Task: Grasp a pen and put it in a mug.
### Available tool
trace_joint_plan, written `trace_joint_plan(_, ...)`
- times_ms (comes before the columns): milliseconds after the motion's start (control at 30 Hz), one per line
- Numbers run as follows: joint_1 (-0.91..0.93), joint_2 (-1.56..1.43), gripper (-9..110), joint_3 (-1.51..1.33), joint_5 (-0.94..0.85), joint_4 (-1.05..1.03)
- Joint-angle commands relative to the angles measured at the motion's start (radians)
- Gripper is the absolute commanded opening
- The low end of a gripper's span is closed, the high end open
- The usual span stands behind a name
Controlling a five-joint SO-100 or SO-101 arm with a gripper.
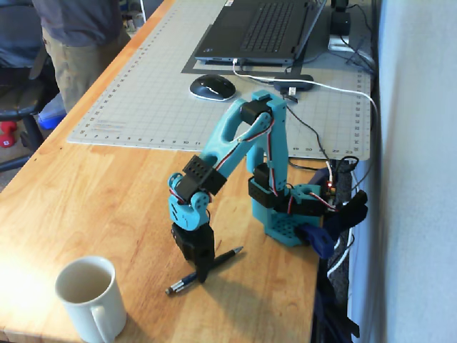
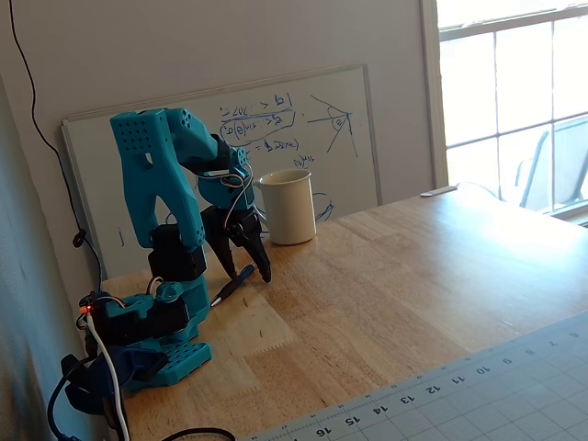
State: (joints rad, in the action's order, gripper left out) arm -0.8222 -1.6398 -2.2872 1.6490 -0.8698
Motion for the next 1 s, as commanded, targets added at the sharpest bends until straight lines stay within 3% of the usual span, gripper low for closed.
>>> trace_joint_plan(0, -0.017, 0.031, 16, -0.101, 0.011, 0.049)
trace_joint_plan(267, -0.012, 0.025, 0, -0.094, 0.003, 0.049)
trace_joint_plan(500, -0.009, -0.021, 1, -0.089, -0.005, 0.051)
trace_joint_plan(833, 0.120, -0.430, 1, -0.006, -0.015, 0.054)
trace_joint_plan(967, 0.175, -0.541, 1, 0.061, -0.095, 0.110)
